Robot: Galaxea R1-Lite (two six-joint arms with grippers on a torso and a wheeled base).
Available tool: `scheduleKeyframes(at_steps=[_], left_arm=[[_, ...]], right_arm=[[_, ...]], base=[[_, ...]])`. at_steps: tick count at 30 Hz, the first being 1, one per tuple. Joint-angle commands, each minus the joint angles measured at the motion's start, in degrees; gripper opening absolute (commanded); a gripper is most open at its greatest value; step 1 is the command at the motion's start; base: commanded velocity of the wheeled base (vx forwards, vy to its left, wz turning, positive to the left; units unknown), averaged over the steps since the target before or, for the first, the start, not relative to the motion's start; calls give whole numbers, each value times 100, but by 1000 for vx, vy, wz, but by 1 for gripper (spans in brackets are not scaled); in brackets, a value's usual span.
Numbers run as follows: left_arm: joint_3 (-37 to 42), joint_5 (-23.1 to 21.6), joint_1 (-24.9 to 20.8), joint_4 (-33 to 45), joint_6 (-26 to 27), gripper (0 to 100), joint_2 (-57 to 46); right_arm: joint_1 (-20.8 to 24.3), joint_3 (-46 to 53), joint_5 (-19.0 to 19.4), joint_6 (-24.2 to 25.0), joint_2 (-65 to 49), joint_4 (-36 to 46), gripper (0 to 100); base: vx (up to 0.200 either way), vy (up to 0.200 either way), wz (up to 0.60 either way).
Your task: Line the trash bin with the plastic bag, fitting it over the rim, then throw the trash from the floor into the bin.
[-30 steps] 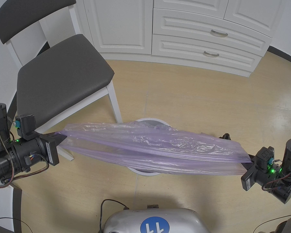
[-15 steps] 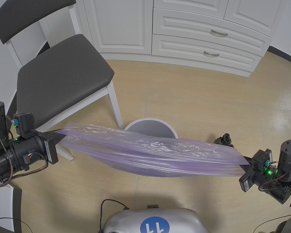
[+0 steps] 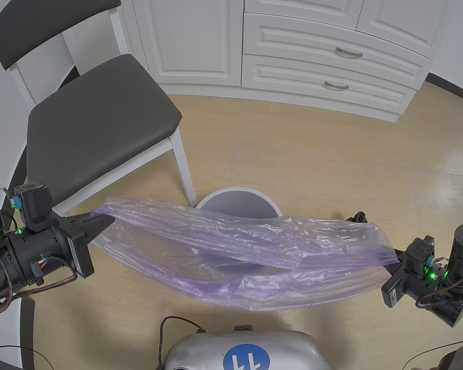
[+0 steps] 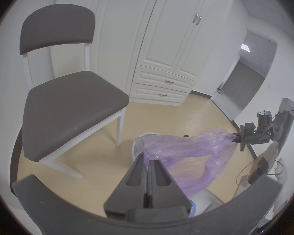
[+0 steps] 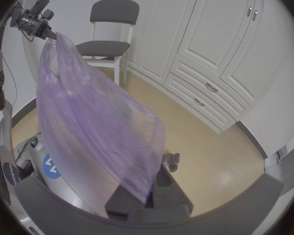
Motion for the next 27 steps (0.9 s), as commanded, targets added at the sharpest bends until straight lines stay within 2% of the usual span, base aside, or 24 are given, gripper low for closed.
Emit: scheduleKeyframes(at_steps=[1,3,9,16,17,19,22,24,27], left_arm=[[73,9,-519,24,-6,0,-321],[134,9,-686,-12,-6,0,-303],[170,18,-959,-20,-24,0,-268],[152,9,-1503,-143,-208,0,-250],[126,9,-1732,-284,-314,0,-215],[90,9,-1820,-495,-393,0,-145],[3,9,-1820,-759,-419,0,4],[-173,9,-1802,-970,-419,0,224],[-367,-18,-1723,-1101,-551,0,497]], right_arm=[[652,10,-8,60,-218,-29,0],[925,2,-8,131,-227,-46,0],[1197,2,10,359,-95,-415,0],[1628,19,36,781,468,-1373,0],[1716,2,36,878,617,-1655,0],[1795,-42,54,957,793,-1954,0],[1821,-122,265,983,1004,-2314,0],[1768,-271,696,1018,1197,-2648,0],[1680,-394,950,1212,1496,-2876,0]], base=[[0,0,0],[0,0,0],[0,0,0],[0,0,0],[0,0,0],[0,0,0],[0,0,0],[0,0,0],[0,0,0]])
